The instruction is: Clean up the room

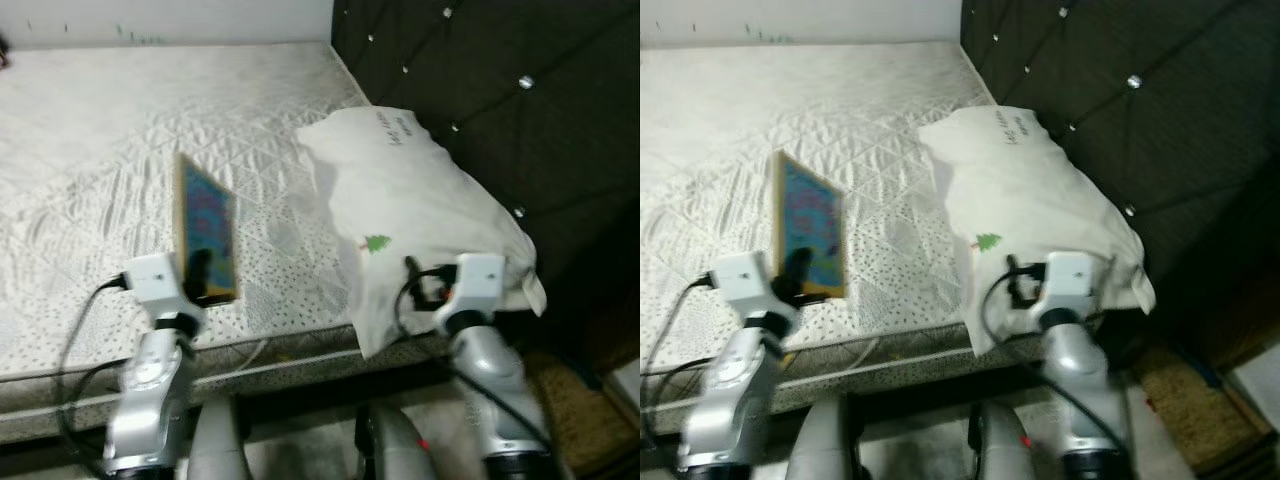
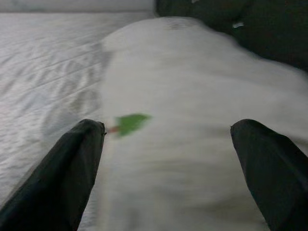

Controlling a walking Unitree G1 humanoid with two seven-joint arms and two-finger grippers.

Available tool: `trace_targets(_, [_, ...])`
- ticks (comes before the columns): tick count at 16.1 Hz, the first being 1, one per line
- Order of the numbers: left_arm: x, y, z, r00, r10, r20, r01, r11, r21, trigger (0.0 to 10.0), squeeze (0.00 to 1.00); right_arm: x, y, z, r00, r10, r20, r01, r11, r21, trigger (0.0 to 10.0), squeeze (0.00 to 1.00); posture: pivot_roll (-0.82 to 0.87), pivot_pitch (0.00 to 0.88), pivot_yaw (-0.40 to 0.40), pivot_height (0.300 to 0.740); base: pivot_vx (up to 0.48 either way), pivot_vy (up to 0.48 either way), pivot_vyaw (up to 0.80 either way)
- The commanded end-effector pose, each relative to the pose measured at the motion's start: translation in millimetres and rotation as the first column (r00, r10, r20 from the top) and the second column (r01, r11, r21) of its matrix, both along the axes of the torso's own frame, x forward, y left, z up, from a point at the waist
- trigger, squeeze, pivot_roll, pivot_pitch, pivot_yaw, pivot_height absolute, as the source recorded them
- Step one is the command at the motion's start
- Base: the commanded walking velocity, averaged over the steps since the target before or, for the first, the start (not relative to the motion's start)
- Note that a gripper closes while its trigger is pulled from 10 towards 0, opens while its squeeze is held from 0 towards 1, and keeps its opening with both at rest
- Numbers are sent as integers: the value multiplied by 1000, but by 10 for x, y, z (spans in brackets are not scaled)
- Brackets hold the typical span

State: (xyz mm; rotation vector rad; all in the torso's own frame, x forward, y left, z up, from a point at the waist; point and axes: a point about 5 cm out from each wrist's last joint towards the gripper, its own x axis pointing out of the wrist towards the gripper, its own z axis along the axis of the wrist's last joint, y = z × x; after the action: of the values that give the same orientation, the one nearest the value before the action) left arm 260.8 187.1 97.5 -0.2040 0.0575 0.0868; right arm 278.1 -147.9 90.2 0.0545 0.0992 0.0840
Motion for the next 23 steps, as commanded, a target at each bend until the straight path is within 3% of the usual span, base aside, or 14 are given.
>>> trace_targets(1, [41,-12,60,999,8,32,-8,1000,-4,10000,0,1,-74,29,1000,-12,7,12,1000,-13,10000,0,-55,62,-32,596,292,0,0])
trace_targets(5, [136,-26,-23,999,43,-21,-45,993,-110,10000,0,-12,-87,42,1000,-7,14,7,1000,-7,10000,0,-59,60,-36,576,0,0,0])
trace_targets(9, [352,-61,-131,994,53,-93,-81,943,-323,10000,0,-47,-102,98,999,18,26,-18,1000,-18,10000,0,-81,77,-56,546,0,0,0])
trace_targets(11, [448,-97,-153,993,34,-109,-72,930,-359,10000,0,-88,-134,113,999,32,20,-32,999,-16,10000,0,-99,84,-63,546,0,0,0])
trace_targets(13, [583,-153,-204,990,3,-141,-64,899,-433,10000,0,-172,-215,154,999,41,14,-40,999,-29,10000,0,-133,101,-65,546,0,0,0])
trace_targets(15, [744,-198,-205,990,-28,-137,-47,858,-511,10000,0,-366,-246,254,995,104,3,-104,995,2,10000,0,-183,136,-67,546,0,0,0])
trace_targets(16, [758,-209,-202,990,-34,-137,-42,855,-517,10000,0,-401,-238,264,993,120,-3,-120,993,10,10000,0,-187,140,-68,546,0,0,0])
trace_targets(18, [849,-328,-198,987,-90,-133,-1,823,-567,10000,0,-644,-171,317,977,211,-32,-210,977,21,10000,0,-232,183,-69,546,0,0,0])
trace_targets(23, [888,-597,-283,970,-182,-159,45,784,-619,10000,0,-802,-140,437,964,262,-46,-261,965,35,10000,0,-280,225,-78,546,0,0,0])
